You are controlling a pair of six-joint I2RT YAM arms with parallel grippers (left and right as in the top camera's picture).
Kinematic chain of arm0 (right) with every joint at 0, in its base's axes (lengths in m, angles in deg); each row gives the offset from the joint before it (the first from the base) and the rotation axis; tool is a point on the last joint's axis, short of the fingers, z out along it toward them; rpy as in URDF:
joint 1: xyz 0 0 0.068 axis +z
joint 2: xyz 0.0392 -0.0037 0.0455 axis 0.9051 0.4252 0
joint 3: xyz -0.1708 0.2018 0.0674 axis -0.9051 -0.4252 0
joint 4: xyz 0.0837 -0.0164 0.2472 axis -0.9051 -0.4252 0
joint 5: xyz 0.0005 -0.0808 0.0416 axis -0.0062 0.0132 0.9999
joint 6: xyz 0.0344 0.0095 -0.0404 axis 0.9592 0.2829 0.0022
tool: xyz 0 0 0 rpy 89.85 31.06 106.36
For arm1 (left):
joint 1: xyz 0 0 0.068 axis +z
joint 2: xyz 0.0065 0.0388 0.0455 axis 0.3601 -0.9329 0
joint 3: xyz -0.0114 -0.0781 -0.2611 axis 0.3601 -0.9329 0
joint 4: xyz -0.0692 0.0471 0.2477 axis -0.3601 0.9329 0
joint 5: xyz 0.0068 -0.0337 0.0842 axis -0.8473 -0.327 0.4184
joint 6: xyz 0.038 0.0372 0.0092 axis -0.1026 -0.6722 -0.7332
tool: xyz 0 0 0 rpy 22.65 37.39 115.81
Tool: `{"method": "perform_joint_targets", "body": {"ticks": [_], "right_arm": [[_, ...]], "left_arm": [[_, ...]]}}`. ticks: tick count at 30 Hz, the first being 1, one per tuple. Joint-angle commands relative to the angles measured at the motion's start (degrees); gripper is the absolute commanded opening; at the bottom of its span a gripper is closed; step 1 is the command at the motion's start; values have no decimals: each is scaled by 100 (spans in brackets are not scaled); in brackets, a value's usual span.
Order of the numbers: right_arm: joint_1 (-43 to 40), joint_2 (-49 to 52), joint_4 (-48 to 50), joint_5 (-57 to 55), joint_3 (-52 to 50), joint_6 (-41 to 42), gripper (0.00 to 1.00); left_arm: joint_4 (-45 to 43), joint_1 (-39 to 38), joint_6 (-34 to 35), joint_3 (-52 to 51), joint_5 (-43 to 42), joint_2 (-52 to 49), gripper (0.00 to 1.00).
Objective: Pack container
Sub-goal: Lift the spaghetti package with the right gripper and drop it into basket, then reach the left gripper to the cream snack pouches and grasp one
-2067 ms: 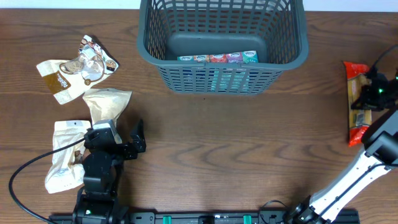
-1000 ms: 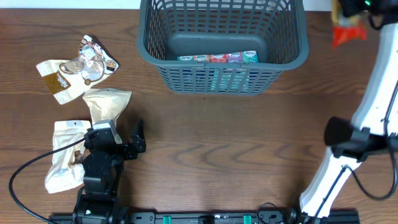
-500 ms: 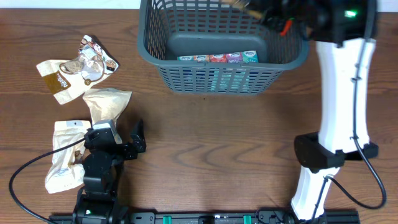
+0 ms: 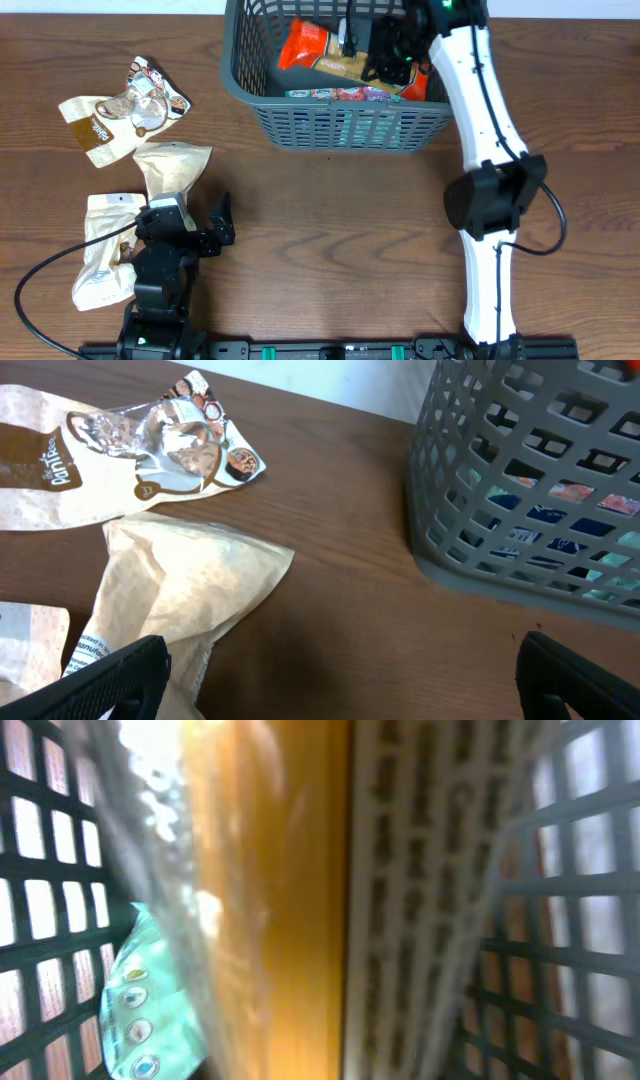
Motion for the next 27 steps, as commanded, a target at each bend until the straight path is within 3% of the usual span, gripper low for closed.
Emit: {"method": "perform_joint_targets", "body": {"ticks": [1,3,11,14,15,16,17,22,27], "right_arm": [[-24,-282,149,328,181,208,35],[-24,-326,249,328,186,376,46],[-24,-765,435,350,278,420,52],[-52,-1163,723,306,306,579,58],[-85,-1307,846,271,306,645,67],[-136,-1475,1005,188,306,765,87],[-210,-1650,1182,76,306,966,99],[-914,-2315,1777,-190,306,2396,99],[-2087,-2671,1661,-188,306,4205,99]], "left_arm": [[-11,-17,52,120,11,-11,98],[-11,-17,52,120,11,-11,99],[-9,-17,48,120,13,-11,99],[-9,-17,48,122,201,-11,99],[-7,-17,48,136,295,-11,99],[9,-17,50,173,374,-11,99],[92,-13,35,260,435,-11,99],[1515,190,-271,1386,1036,-199,98],[3156,754,-501,3222,1322,-960,99]]}}
